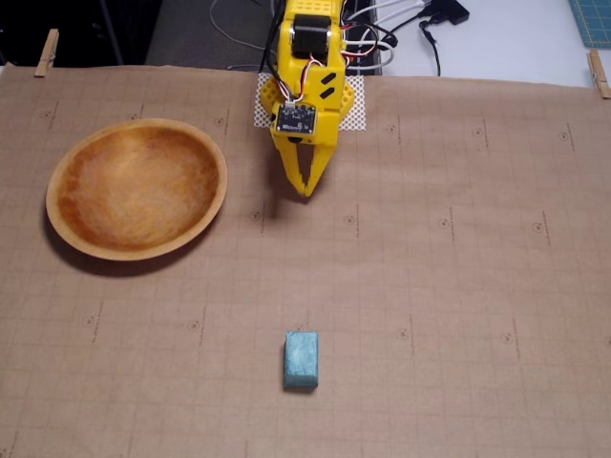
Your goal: Grasp a blue block and put it in the bowl.
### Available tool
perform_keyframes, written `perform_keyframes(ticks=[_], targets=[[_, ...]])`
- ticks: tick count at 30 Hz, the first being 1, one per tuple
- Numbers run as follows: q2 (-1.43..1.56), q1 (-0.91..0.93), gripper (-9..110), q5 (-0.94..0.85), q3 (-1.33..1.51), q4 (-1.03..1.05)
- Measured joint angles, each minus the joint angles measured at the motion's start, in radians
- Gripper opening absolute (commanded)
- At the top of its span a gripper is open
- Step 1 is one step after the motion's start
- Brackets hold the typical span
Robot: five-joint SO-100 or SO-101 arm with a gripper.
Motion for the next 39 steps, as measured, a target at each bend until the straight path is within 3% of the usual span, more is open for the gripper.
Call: perform_keyframes(ticks=[12,28,39], targets=[[0.0,-0.025,-3,0.0,-0.002,0.0],[0.0,-0.018,-3,0.002,-0.382,0.0],[0.002,-0.018,-3,0.002,-0.471,-0.222]])
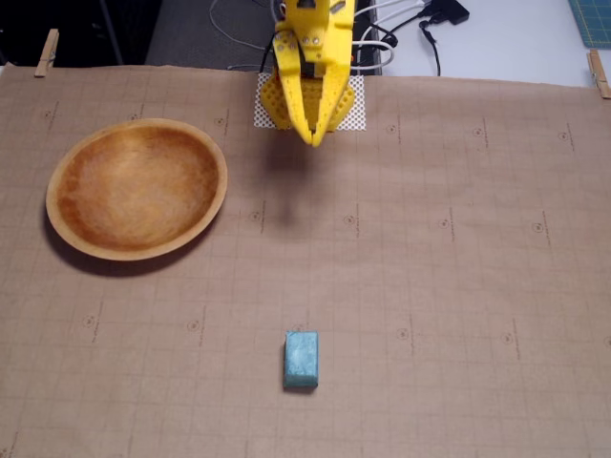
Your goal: Grasp a blue block and put it in the bowl.
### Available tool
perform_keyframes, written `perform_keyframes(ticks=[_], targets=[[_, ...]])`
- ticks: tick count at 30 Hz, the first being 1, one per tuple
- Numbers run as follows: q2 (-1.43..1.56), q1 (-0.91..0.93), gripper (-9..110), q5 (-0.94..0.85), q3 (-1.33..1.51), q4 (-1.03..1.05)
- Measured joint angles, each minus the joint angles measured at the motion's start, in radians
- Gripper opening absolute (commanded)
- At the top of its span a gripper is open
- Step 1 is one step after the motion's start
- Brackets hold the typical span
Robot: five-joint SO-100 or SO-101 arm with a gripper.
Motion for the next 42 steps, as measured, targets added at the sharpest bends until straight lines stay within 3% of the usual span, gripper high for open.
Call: perform_keyframes(ticks=[8,20,25,42], targets=[[-0.222,0.048,0,0.0,0.0,-0.282],[-0.65,0.067,28,0.0,-0.046,-0.538],[-0.764,0.058,35,0.0,-0.048,-0.653],[-1.229,-0.083,36,0.0,-0.048,-1.16]])
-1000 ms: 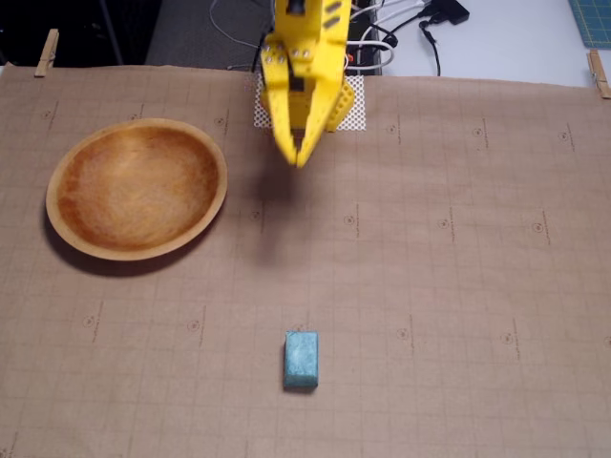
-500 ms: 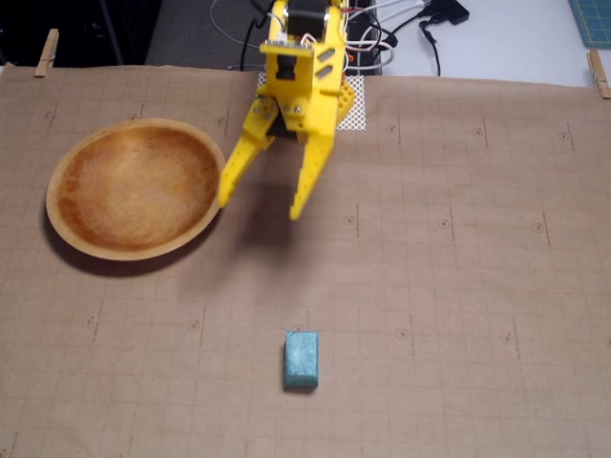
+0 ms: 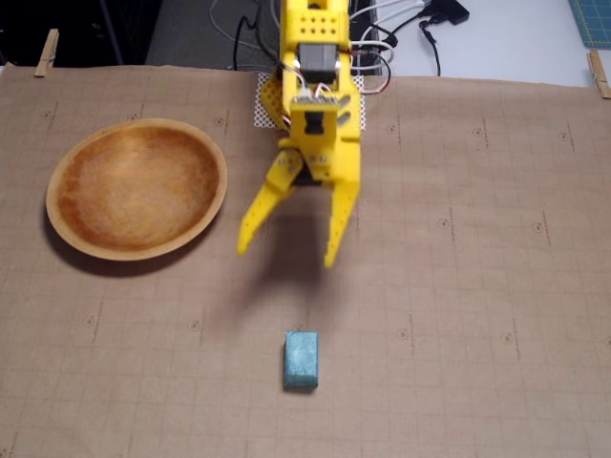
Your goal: Grasp a blue block and put it in the bowl.
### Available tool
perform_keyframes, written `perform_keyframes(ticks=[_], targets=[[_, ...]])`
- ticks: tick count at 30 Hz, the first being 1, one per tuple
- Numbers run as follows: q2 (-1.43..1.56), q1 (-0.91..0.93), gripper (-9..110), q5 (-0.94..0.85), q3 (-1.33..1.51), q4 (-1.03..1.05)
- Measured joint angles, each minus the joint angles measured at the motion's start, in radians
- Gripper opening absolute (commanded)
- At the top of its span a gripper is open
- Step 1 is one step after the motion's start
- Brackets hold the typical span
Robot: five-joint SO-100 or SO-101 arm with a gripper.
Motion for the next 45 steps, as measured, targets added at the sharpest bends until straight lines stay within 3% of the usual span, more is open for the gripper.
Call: perform_keyframes(ticks=[19,45], targets=[[-0.557,-0.008,37,-0.002,-0.212,-0.11],[-0.922,-0.008,37,-0.002,-0.443,-0.11]])
